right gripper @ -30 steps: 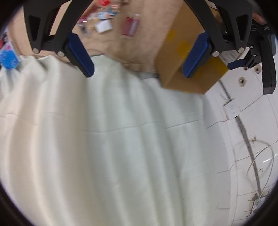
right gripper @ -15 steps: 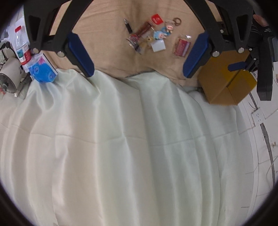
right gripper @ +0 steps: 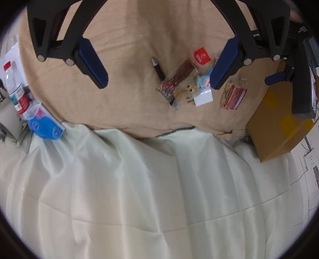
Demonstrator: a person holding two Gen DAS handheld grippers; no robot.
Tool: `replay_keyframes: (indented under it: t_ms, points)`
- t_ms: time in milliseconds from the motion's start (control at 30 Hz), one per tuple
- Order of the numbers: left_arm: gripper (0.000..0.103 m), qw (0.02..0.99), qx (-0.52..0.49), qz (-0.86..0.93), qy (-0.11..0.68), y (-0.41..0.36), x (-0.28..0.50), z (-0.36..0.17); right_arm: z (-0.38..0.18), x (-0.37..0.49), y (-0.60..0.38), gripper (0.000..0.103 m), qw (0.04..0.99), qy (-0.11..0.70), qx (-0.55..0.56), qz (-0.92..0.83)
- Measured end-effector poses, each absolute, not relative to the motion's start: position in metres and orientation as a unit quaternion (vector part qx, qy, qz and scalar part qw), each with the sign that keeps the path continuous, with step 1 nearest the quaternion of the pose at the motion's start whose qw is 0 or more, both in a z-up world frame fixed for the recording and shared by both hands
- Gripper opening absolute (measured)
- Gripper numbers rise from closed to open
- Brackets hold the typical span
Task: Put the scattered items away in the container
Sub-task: 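Move both tools back toward the remaining items on the cloth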
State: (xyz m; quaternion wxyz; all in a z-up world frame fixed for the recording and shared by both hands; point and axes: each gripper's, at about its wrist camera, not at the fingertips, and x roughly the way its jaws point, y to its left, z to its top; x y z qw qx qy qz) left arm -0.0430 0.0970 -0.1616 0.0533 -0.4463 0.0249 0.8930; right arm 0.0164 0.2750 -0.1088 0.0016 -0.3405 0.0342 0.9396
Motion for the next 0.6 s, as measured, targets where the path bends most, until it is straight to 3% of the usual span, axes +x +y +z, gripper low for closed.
replay_keyframes:
  t_ms: [33,67,200,600]
  points:
    - [0.098,0.054,-0.453,0.889,0.029,0.099,-0.044,-0.166,-0.113,0.016,0.276,0.103,0.001,0.04,-0.342,0.939]
    - [0.088,0.06,-0.46,0.885,0.03,0.102,-0.045,-0.171,-0.117,0.017,0.277,0.103,0.001,0.045,-0.343,0.938]
    - [0.072,0.079,-0.481,0.873,0.028,0.113,-0.05,-0.188,-0.129,0.016,0.284,0.103,0.01,0.064,-0.348,0.935]
    - [0.071,0.068,-0.488,0.869,0.035,0.13,-0.065,-0.205,-0.145,0.011,0.291,0.103,-0.005,0.09,-0.358,0.929]
